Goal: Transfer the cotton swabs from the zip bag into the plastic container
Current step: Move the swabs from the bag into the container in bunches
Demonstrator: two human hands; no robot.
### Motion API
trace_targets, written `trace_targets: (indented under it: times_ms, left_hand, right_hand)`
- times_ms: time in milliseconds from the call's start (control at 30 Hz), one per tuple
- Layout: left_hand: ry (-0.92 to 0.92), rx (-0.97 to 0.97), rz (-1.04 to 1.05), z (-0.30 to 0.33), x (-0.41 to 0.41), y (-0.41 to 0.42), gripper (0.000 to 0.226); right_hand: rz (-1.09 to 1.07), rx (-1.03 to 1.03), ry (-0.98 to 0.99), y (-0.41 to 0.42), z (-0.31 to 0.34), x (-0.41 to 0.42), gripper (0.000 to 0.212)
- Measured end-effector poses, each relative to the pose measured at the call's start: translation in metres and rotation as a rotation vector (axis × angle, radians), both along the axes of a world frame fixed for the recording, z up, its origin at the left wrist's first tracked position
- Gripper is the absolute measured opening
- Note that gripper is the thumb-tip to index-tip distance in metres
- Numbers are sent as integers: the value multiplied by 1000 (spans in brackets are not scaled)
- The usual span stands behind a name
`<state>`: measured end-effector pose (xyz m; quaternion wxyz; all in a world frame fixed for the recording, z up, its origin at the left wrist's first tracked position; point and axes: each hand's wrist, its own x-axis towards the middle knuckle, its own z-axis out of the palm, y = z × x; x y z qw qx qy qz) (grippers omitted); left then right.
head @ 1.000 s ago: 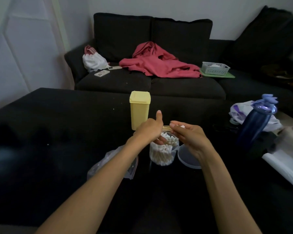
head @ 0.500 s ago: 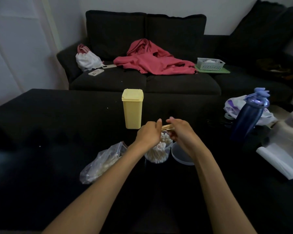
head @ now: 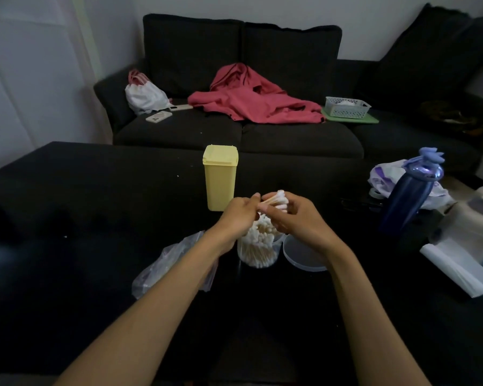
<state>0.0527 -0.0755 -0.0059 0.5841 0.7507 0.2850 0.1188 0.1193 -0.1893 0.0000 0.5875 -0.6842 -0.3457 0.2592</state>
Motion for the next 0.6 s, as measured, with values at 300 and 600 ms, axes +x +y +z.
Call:
trace_targets:
  times_ms: [300,600]
  left_hand:
    - [15,-24,-118,14,3,-6,42]
    - [27,164,-144,5,6,-10,44]
  right_hand:
    - [-150,156,184,-6,1,6,13]
    - [-161,66,32,-20,5,13,9]
